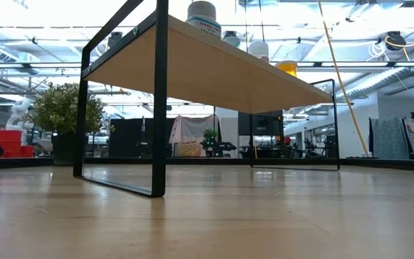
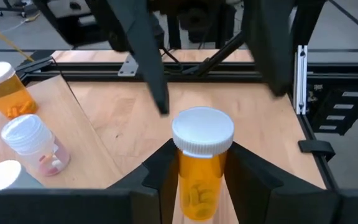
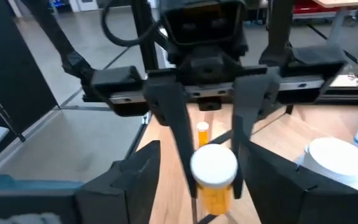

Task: Pick and place medicine bottles onto shelf by color
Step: Put the right small orange pill bottle on the shelf

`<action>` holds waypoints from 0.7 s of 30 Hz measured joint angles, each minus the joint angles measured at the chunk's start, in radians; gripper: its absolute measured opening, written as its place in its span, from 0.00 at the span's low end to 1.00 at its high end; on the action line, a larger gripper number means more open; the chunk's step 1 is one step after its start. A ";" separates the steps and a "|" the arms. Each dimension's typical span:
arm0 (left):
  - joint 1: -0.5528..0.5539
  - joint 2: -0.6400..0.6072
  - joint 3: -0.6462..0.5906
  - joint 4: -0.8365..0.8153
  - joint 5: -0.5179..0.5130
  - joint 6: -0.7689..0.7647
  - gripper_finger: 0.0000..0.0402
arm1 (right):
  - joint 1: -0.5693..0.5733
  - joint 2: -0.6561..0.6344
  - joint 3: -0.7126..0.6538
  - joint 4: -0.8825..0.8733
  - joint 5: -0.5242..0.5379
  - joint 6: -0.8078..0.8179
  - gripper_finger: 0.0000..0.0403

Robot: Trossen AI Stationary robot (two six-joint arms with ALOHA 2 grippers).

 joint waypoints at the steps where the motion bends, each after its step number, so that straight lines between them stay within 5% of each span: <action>1: -0.002 -0.001 0.000 -0.003 0.000 0.003 0.30 | 0.004 -0.004 0.000 -0.001 0.000 -0.002 0.54; 12: -0.049 -0.128 0.000 -0.144 -0.019 -0.029 0.30 | 0.067 -0.077 0.000 -0.057 0.053 -0.006 0.57; 21: -0.104 -0.216 0.000 -0.364 -0.217 -0.058 0.30 | 0.108 -0.106 0.000 -0.095 0.106 -0.025 0.57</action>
